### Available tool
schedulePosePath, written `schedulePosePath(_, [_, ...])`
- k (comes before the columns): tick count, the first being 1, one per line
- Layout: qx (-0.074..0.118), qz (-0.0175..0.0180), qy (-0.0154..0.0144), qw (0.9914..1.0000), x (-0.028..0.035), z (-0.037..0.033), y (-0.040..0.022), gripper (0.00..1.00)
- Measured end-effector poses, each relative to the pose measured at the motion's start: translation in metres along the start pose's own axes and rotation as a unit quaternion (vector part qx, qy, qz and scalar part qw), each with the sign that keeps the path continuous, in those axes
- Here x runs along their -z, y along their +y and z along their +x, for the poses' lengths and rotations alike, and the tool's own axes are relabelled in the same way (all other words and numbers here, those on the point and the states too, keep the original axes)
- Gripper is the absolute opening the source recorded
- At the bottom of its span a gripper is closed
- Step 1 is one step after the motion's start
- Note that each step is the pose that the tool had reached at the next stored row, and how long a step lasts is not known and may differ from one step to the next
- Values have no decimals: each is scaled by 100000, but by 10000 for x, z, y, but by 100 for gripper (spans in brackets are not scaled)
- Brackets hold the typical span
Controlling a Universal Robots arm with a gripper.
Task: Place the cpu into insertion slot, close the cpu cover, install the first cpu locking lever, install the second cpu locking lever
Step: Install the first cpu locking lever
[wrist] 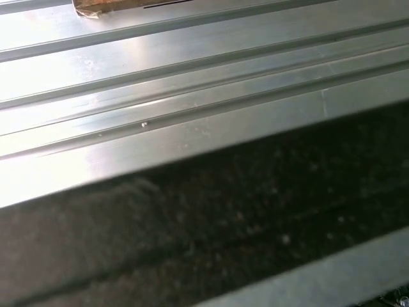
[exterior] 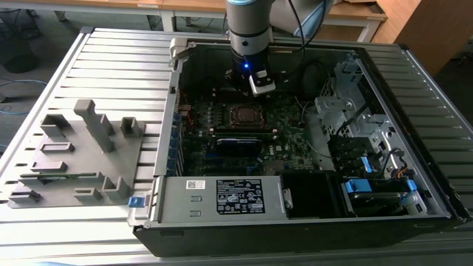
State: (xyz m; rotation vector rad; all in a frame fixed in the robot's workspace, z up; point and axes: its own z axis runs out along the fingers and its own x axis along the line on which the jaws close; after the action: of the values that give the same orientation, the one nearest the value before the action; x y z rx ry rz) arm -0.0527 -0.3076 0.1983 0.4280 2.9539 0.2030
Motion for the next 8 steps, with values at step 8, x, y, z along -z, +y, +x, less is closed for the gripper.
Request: schedulePosePath(8, [9, -11, -1, 100000, -7, 5, 12, 11])
